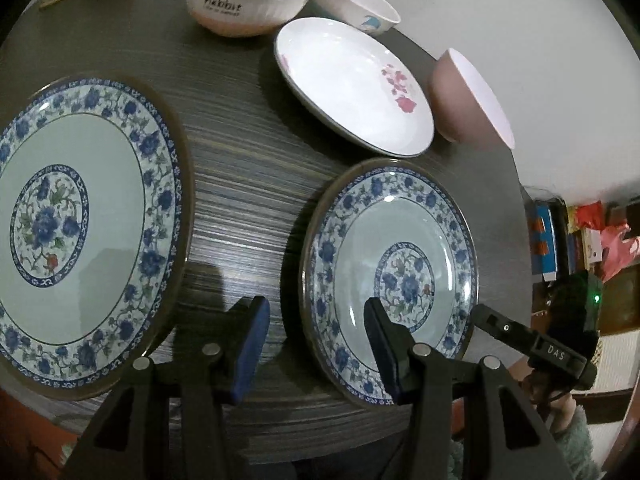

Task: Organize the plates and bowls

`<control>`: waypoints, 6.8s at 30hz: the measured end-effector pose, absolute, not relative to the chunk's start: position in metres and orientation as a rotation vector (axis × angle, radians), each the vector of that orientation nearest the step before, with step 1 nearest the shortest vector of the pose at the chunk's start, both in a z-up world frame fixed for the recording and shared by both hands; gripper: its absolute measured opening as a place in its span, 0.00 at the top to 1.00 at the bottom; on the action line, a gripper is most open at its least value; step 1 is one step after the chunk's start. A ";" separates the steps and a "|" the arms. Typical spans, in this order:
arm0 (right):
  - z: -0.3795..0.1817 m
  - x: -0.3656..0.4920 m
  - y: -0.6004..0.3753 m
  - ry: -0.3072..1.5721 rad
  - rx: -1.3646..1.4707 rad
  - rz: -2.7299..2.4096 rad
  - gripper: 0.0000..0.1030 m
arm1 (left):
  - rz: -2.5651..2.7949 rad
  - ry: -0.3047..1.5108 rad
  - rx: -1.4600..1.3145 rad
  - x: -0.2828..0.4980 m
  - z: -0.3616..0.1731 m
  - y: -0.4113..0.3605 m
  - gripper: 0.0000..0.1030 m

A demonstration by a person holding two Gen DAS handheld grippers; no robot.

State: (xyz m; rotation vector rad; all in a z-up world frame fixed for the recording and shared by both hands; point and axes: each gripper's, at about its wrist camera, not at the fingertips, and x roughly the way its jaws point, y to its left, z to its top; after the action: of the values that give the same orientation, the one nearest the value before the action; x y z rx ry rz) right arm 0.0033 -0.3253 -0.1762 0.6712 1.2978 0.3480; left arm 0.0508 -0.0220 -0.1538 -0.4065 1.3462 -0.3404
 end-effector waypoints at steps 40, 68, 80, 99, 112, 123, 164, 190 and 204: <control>-0.181 0.014 -0.319 1.304 0.659 0.346 0.88 | -0.369 1.365 -0.269 0.062 -0.161 -0.037 0.81; -0.137 0.010 -0.271 1.219 0.579 0.411 0.87 | -0.307 1.233 -0.286 0.043 -0.109 0.020 0.81; -0.116 0.033 -0.203 1.206 0.522 0.509 0.87 | -0.203 1.162 -0.318 0.044 -0.086 0.091 0.81; -0.125 0.065 -0.089 1.268 0.423 0.601 0.87 | -0.044 1.155 -0.425 0.045 -0.107 0.196 0.81; -0.141 0.075 -0.069 1.321 0.403 0.584 0.86 | -0.019 1.196 -0.461 0.056 -0.132 0.202 0.80; -0.142 0.077 -0.056 1.318 0.344 0.555 0.84 | -0.005 1.196 -0.426 0.061 -0.141 0.196 0.80; -0.129 0.071 -0.008 1.331 0.055 0.465 0.46 | 0.070 1.203 -0.351 0.062 -0.145 0.185 0.62; -0.101 0.058 -0.105 1.084 0.153 0.345 0.41 | 0.031 1.106 -0.281 0.070 -0.100 0.126 0.53; -0.113 0.068 -0.199 1.064 0.308 0.323 0.40 | -0.138 1.096 -0.298 0.107 -0.098 0.051 0.53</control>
State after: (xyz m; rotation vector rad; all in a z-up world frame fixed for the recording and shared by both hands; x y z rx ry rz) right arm 0.0681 -0.1991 -0.1127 0.3081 1.0643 0.3226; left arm 0.1067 0.0510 -0.0977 -0.2978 1.0963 -0.1379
